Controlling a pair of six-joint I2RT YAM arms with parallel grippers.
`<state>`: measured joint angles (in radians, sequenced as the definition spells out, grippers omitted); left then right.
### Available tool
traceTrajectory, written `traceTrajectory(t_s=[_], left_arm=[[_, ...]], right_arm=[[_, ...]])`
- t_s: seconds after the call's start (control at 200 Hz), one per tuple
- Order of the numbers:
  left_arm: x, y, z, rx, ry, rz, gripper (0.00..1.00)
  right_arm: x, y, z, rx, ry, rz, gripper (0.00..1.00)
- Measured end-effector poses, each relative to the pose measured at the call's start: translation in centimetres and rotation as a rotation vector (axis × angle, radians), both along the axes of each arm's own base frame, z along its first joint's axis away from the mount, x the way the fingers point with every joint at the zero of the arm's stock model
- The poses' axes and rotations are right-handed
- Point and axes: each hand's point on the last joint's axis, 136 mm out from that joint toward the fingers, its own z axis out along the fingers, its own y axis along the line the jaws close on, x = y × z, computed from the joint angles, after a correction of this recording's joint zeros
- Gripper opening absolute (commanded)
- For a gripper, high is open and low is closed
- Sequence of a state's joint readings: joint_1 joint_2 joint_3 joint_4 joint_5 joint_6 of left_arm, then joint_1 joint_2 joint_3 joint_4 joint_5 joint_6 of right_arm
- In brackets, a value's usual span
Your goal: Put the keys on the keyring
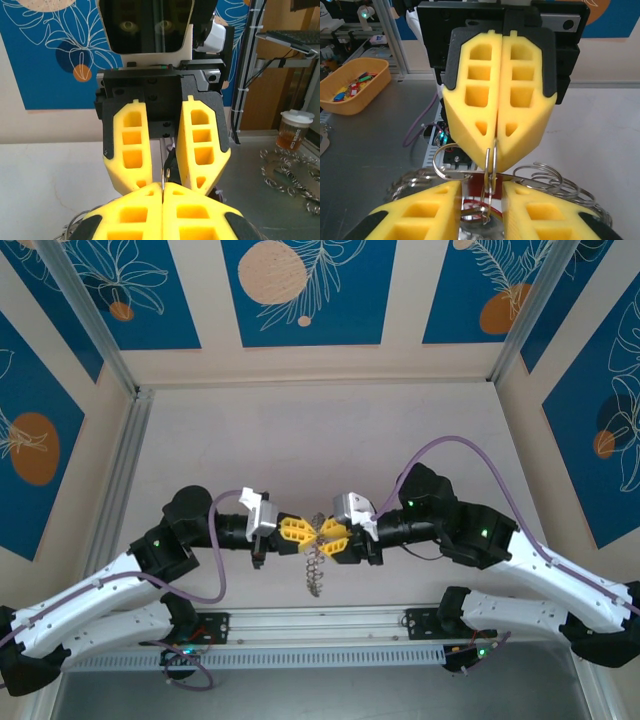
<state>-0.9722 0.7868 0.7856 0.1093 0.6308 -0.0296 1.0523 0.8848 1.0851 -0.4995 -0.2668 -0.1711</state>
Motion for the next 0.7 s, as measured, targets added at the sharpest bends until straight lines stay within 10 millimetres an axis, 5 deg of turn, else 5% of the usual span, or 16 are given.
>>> traceTrajectory(t_s=[0.41, 0.56, 0.7], left_arm=[[-0.55, -0.72, 0.4, -0.076, 0.029, -0.071, 0.0], [-0.79, -0.86, 0.65, -0.109, 0.035, -0.097, 0.0], [-0.75, -0.96, 0.43, -0.089, 0.034, -0.096, 0.0]], right_arm=[[-0.2, -0.52, 0.49, 0.059, -0.006, 0.006, 0.13], [-0.44, -0.69, 0.73, 0.073, -0.003, 0.017, 0.0], [-0.37, -0.84, 0.69, 0.073, -0.005, 0.008, 0.0]])
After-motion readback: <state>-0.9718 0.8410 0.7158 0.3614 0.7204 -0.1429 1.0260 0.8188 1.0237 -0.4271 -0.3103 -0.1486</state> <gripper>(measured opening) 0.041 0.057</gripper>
